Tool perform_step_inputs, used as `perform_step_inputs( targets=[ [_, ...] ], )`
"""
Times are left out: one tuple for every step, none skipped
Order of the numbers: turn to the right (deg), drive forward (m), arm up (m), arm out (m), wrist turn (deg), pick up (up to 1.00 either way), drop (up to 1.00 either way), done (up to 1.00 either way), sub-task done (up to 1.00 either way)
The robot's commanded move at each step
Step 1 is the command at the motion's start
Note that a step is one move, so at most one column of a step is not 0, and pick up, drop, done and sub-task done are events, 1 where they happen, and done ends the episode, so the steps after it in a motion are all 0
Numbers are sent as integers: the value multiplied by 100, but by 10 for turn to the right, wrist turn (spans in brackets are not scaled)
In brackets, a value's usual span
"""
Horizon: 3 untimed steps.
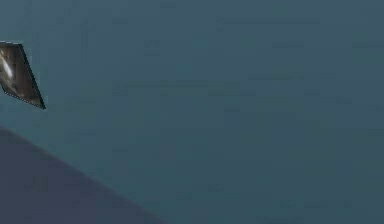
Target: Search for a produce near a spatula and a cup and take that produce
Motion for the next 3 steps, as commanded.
perform_step_inputs(
  targets=[
    [0,0,38,0,0,0,0,0,0],
    [0,0,0,46,0,0,0,0,0],
    [0,0,0,0,450,0,0,0,0]
  ],
)
